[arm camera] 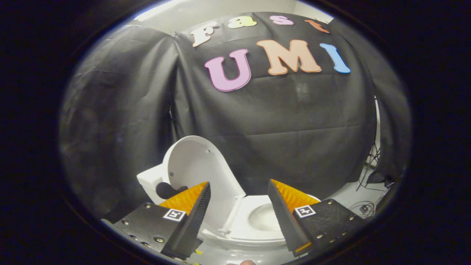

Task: Open the toilet lid.

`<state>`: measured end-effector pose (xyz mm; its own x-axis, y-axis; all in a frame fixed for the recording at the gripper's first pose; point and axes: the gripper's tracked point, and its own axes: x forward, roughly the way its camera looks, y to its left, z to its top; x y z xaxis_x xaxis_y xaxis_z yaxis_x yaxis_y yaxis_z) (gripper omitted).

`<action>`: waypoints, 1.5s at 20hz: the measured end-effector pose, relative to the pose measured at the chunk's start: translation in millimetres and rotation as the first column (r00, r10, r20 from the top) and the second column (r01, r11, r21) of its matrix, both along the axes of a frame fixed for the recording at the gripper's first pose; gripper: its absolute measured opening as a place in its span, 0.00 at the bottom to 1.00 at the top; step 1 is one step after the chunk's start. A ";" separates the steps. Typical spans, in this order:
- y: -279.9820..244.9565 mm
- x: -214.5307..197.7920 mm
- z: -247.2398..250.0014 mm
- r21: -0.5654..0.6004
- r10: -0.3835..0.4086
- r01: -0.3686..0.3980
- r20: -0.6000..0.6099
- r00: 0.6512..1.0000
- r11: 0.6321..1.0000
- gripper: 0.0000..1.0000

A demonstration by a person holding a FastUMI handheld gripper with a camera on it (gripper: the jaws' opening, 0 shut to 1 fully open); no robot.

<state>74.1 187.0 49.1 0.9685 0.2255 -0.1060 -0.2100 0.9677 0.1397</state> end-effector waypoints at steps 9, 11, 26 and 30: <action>-51.9 -0.4 -11.2 -0.016 -0.063 0.063 -0.034 0.997 0.998 0.92; -60.4 -0.7 -12.2 -0.028 -0.075 0.074 -0.036 0.997 0.997 0.92; -95.3 -11.0 -24.2 -0.056 -0.117 0.115 -0.044 0.992 0.992 0.92; -106.8 -16.5 -24.8 -0.099 -0.135 0.131 -0.030 0.990 0.986 0.92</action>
